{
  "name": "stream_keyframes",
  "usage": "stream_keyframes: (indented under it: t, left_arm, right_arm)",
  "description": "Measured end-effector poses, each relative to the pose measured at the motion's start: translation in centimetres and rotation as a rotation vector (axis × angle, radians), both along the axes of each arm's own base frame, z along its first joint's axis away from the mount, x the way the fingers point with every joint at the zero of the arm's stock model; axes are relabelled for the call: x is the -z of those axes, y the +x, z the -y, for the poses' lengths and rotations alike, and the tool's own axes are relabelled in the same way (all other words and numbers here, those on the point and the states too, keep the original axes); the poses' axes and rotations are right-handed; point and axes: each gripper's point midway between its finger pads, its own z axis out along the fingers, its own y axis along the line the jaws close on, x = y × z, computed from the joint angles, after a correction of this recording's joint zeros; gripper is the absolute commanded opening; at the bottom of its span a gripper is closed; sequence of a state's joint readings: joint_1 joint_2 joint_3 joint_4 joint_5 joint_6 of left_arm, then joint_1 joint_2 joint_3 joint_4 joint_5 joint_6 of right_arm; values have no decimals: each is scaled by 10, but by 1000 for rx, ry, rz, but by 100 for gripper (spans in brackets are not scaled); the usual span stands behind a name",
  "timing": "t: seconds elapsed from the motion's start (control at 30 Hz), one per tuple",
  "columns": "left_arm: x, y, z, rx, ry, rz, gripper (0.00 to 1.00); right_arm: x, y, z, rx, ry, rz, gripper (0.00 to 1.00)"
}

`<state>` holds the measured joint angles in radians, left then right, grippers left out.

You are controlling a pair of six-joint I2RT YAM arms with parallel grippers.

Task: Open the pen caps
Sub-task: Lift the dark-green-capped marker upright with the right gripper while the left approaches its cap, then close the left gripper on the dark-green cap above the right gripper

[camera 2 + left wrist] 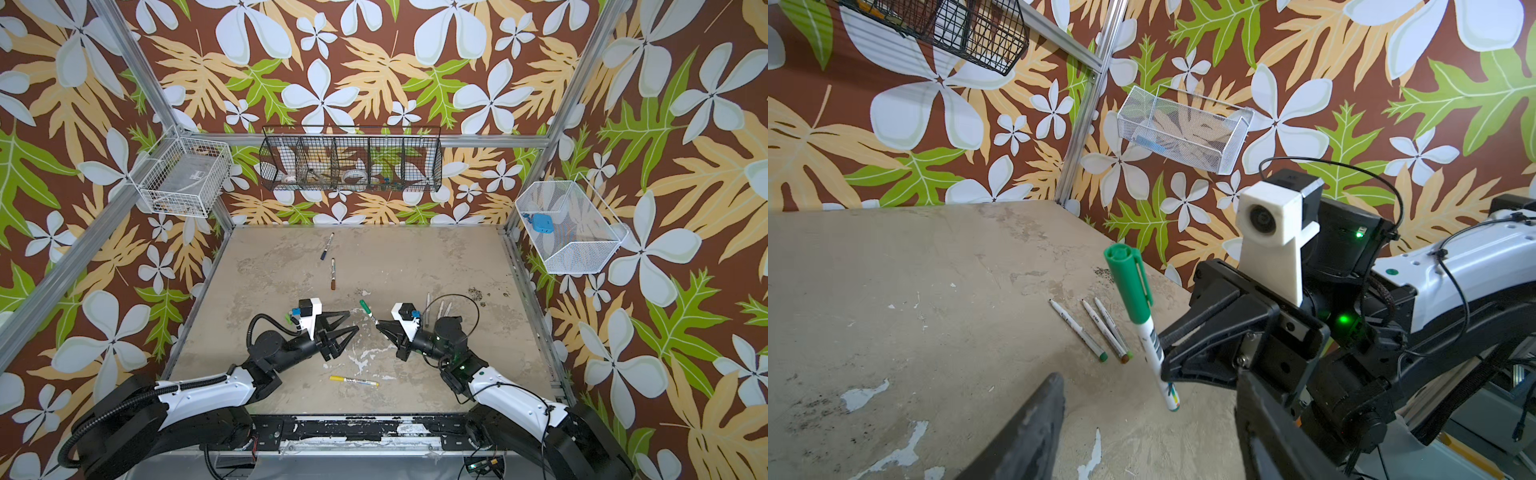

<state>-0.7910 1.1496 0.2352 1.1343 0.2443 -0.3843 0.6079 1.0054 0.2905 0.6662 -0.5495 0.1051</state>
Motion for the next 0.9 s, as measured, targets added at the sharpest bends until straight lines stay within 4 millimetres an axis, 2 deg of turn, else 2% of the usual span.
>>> stream_keyframes:
  t: [0.27,0.57,0.9]
  left_arm:
    - [-17,-1,-5,-17,-30,20,68]
    - [6,19,-10,-51,-4,-92,64]
    - [8,17,-9,-25,-10,-109,59]
  right_arm:
    - [3,-6,-11,-43,-28,7,0]
    - [4,-13,-18,-76,-44,30,0]
    - [8,-15,-25,-99,-67,17,0]
